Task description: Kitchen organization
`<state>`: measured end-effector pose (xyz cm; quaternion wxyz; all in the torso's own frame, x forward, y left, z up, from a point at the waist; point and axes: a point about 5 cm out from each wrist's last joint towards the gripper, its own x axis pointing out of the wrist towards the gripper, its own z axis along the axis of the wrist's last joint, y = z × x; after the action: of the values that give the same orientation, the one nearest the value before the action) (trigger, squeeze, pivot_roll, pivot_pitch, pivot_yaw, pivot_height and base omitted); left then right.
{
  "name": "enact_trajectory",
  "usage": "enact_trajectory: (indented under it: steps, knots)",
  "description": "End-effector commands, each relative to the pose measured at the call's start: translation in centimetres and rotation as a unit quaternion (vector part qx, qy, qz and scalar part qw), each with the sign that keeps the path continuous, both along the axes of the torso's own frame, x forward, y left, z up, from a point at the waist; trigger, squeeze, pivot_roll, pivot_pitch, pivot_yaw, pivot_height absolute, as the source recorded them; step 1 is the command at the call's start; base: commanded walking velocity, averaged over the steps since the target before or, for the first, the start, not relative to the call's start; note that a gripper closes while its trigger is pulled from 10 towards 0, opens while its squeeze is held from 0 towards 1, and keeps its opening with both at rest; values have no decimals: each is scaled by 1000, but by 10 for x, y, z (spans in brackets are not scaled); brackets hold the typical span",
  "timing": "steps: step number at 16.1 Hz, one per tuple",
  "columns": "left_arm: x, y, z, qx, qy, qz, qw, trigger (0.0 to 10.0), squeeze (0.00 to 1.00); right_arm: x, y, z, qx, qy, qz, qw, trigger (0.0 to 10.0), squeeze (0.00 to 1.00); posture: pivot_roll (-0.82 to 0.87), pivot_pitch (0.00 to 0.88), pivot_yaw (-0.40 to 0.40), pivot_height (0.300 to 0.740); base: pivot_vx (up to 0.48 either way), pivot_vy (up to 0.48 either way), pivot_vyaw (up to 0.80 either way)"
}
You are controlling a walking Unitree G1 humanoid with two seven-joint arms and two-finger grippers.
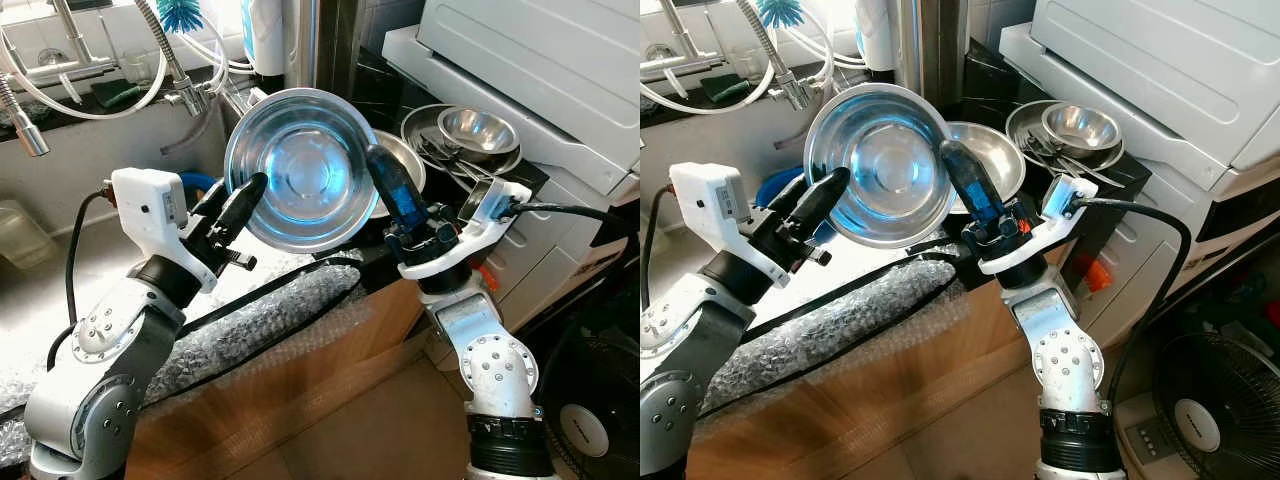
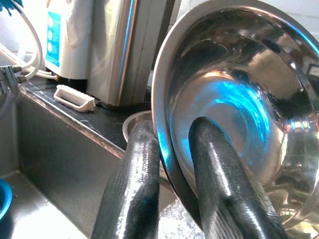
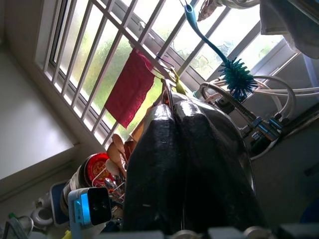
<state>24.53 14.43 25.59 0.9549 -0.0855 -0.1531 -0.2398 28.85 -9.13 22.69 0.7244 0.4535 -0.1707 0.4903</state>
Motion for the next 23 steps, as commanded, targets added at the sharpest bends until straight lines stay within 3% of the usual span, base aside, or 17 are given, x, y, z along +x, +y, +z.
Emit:
enact_trajectory:
  steps: [1,2,3,4,5,9,11,12,14,15,16,17,18,19,21,22,23]
  knots:
    - [-1,-2,1,1,-7,-7,1000,0,0,-5,2,8,-1,-23,8,1000,10000,0,102,113,-38,740,0,0,0]
    - [-1,-2,2,1,-8,-5,1000,0,0,-6,2,8,-1,-23,9,1000,10000,0,101,109,-38,740,0,0,0]
    - [-1,-1,3,-3,-10,-3,1000,0,0,-6,3,7,-1,-23,10,1000,10000,106,101,107,-38,740,0,0,0]
    - [-1,-1,3,-4,-11,-3,1000,0,0,-6,3,7,-2,-24,11,1000,10000,835,101,104,-39,740,0,0,0]
    - [-1,-1,4,-11,-12,0,1000,0,0,-7,4,7,-2,-25,12,1000,10000,1000,101,100,-40,740,0,0,0]
    - [3,17,16,-106,-30,40,993,0,0,-7,5,7,-6,-26,14,1000,10000,1000,102,100,-42,740,0,0,0]
    - [6,31,25,-172,-41,71,982,0,0,-5,4,6,-13,-22,4,1000,10000,1000,101,106,-43,740,0,0,0]
    - [7,35,26,-189,-43,84,978,0,0,-5,4,5,-15,-20,1,1000,10000,39,101,106,-43,740,0,0,0]
    - [9,50,30,-226,-52,129,964,0,0,-3,3,4,-22,-16,-6,1000,10000,0,98,107,-44,740,0,0,0]
    - [10,58,31,-219,-58,168,959,0,0,-3,2,3,-30,-14,-13,999,10000,0,100,108,-42,740,0,0,0]
    - [11,64,32,-188,-63,203,959,824,0,-2,1,1,-39,-10,-26,999,10000,0,100,109,-43,740,0,0,0]
    - [12,76,30,-130,-69,263,953,10000,0,3,-1,0,-79,-1,-80,994,10000,0,98,112,-42,740,0,0,0]
    - [13,82,30,-101,-71,290,949,10000,0,5,-2,1,-102,-5,-109,989,10000,0,98,113,-41,740,0,0,0]
    - [13,91,29,-41,-79,325,941,10000,0,6,-5,3,-135,-9,-152,979,10000,0,100,113,-37,740,0,0,0]
    - [14,104,27,2,-81,365,928,10000,0,5,-10,6,-191,-27,-216,957,10000,0,92,114,-34,740,0,0,0]
    - [14,111,23,40,-81,382,920,10000,0,3,-16,7,-221,-31,-261,939,10000,0,92,114,-31,740,0,0,0]
    - [15,113,20,57,-79,389,916,10000,0,2,-18,7,-232,-34,-277,932,10000,0,88,114,-31,740,0,0,0]
